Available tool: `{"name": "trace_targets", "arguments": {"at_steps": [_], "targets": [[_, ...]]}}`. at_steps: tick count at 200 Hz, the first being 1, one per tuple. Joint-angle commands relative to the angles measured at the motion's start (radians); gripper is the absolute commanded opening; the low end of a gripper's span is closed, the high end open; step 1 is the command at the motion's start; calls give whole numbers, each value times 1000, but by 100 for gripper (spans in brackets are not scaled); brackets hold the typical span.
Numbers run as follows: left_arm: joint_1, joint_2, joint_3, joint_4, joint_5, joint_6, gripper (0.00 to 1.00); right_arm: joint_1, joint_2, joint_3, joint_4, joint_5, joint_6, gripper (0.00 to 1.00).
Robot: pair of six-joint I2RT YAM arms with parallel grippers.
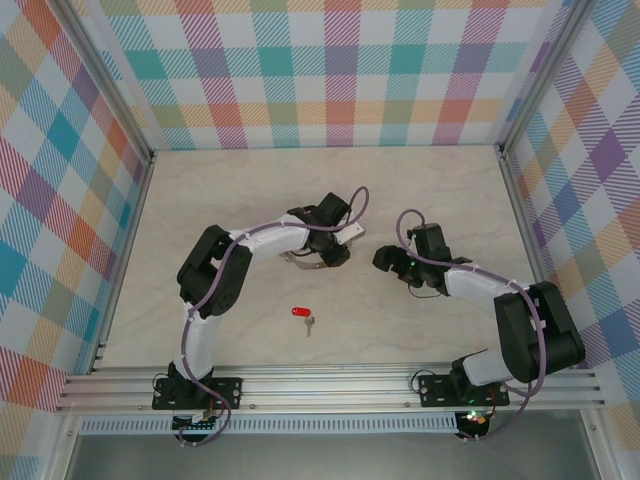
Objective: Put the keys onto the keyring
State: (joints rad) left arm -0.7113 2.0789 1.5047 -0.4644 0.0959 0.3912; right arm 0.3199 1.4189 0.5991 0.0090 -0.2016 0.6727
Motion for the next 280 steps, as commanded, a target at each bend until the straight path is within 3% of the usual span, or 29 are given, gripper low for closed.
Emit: {"name": "trace_targets", "arguments": {"at_steps": [1,97,134,185,280], "targets": [[-15,17,24,10,18,18,34,-8,5,-5,26,-25,9,79],[-15,57,48,27,5,20,30,-18,3,-13,36,-41,8,78],[-14,70,67,28,-1,26,22,-18,5,-17,44,-48,8,77],[-15,70,80,33,1,26,0,-18,10,-22,72,-85,13,75],[-9,-133,-17,65,166,-39,0,-13,-8,-54,263,-303,54,67]]}}
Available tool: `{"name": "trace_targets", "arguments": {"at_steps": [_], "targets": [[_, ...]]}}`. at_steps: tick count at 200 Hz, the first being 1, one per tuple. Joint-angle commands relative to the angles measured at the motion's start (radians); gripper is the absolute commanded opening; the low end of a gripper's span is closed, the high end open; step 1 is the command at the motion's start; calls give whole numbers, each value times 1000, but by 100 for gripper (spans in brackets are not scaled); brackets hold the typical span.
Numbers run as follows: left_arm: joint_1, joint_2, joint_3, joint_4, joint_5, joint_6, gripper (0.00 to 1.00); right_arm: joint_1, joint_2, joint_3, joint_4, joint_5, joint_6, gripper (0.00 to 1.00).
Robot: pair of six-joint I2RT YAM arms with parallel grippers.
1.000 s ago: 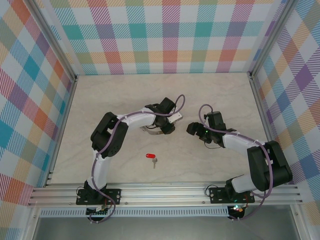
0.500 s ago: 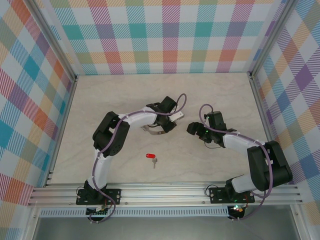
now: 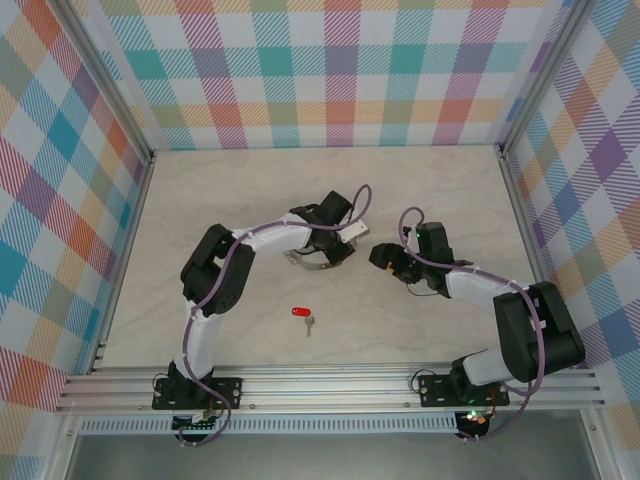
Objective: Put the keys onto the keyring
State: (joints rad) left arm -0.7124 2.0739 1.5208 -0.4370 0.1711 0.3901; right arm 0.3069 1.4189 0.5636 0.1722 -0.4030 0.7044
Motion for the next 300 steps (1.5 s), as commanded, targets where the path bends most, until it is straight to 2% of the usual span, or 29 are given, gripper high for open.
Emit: {"name": "trace_targets", "arguments": {"at_steps": [1,55,141,184,243,300], "targets": [[-7,-131,-34,37,92,-39,0,1,-9,-20,101,-104,23,67],[17,-301,-104,69,208,-106,0,3,-111,-29,189,-236,27,64],[65,-484,-136,74,382,-167,0,1,-352,57,167,-275,58,51],[100,-505,-126,87,485,-189,0,4,-327,125,195,-303,78,43],[124,-518,-94,66,599,-198,0,24,-258,164,278,-318,72,42],[123,-527,-76,67,654,-219,0,56,-232,169,319,-326,72,41]]}}
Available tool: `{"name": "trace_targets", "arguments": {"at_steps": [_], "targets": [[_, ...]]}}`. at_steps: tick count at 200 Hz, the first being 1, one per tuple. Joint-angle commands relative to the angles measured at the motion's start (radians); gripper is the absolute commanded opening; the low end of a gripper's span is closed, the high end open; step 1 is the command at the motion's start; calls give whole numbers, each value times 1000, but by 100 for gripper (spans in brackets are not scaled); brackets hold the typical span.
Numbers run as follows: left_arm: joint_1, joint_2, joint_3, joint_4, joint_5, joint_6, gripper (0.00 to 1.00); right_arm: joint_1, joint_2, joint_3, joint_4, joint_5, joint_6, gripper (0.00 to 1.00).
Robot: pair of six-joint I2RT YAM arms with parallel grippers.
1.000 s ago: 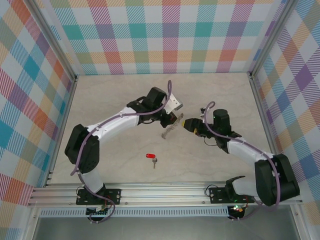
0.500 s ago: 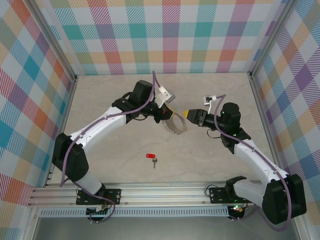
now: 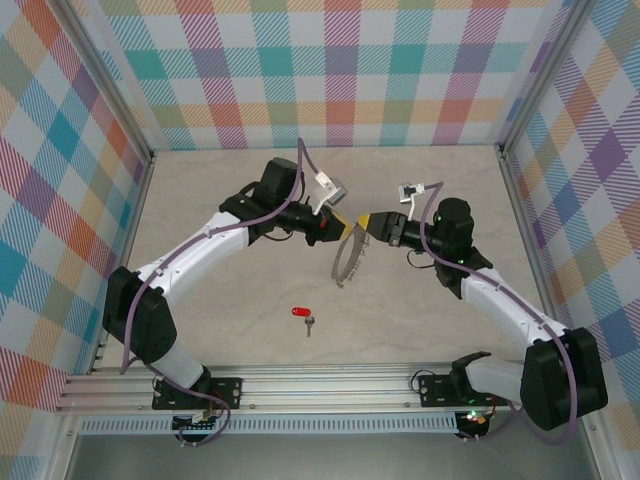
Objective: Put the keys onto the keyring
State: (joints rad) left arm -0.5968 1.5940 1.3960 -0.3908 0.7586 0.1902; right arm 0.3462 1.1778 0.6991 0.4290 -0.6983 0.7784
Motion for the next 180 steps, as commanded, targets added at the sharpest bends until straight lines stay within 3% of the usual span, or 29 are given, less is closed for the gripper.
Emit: {"name": "trace_targets", "arguments": {"at_steps": [1,70,180], "targets": [[8,-48,49,21,67,-19,0,17,9,33,64,-32,-2,41],[8,-39,64,10,69,-11,0,33,-19,22,60,-26,-8,37],[11,-22,84,-13,85,6,0,46,-31,40,51,-58,-14,22]]}}
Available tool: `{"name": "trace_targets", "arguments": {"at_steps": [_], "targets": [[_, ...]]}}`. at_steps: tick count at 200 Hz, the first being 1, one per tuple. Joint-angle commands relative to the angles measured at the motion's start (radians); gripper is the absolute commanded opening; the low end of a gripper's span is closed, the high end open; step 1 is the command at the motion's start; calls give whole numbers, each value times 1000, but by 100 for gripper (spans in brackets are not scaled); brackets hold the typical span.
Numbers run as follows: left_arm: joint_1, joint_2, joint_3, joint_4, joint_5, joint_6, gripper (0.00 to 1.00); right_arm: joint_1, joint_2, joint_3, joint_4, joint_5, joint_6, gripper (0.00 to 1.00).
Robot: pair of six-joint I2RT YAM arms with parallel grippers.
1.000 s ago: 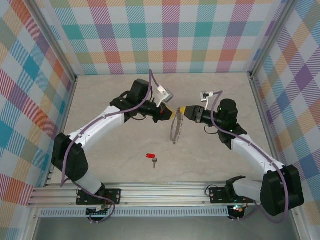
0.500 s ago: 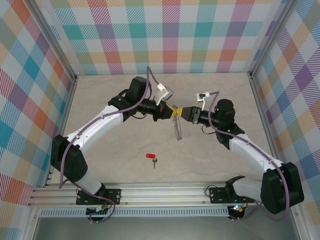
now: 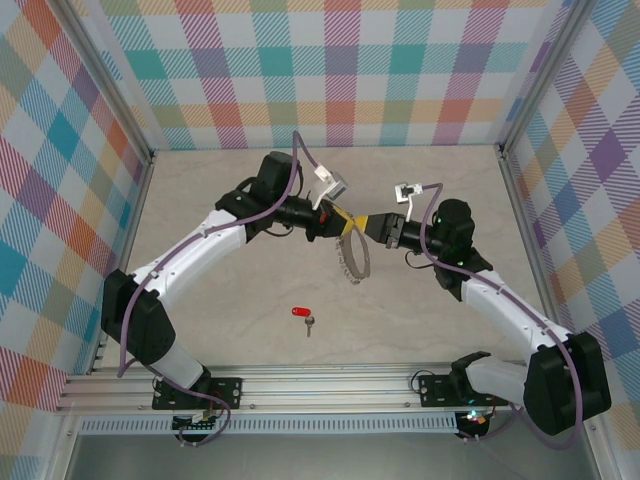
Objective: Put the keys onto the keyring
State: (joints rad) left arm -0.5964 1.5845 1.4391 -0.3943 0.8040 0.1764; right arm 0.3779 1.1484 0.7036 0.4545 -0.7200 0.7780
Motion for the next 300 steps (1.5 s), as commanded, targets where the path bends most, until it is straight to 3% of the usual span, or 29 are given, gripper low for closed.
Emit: {"name": "trace_targets", "arguments": {"at_steps": [1,59,89,110,131,144,188,256,300], "targets": [[10,-11,42,-10,39,20,0,15,-1,36,26,-38,-14,21],[11,-2,57,-43,50,35,0,21,7,49,10,-23,-32,0],[12,-11,48,-23,21,1,0,22,11,48,26,6,-35,0],[20,-60,-5,58,-42,-65,30,22,-2,30,48,34,-48,0],[45,-131,-98,210,-101,-159,49,23,-15,9,97,54,-42,0],[57,-172,-150,280,-147,-216,54,23,-16,0,134,58,-30,0],[72,-239,-267,455,-227,-383,55,24,-3,-19,275,57,8,0],[73,-191,-323,718,-153,-674,50,56,-15,-57,400,142,19,0],[70,-178,-343,779,-108,-733,44,72,-5,-55,407,172,11,0]]}}
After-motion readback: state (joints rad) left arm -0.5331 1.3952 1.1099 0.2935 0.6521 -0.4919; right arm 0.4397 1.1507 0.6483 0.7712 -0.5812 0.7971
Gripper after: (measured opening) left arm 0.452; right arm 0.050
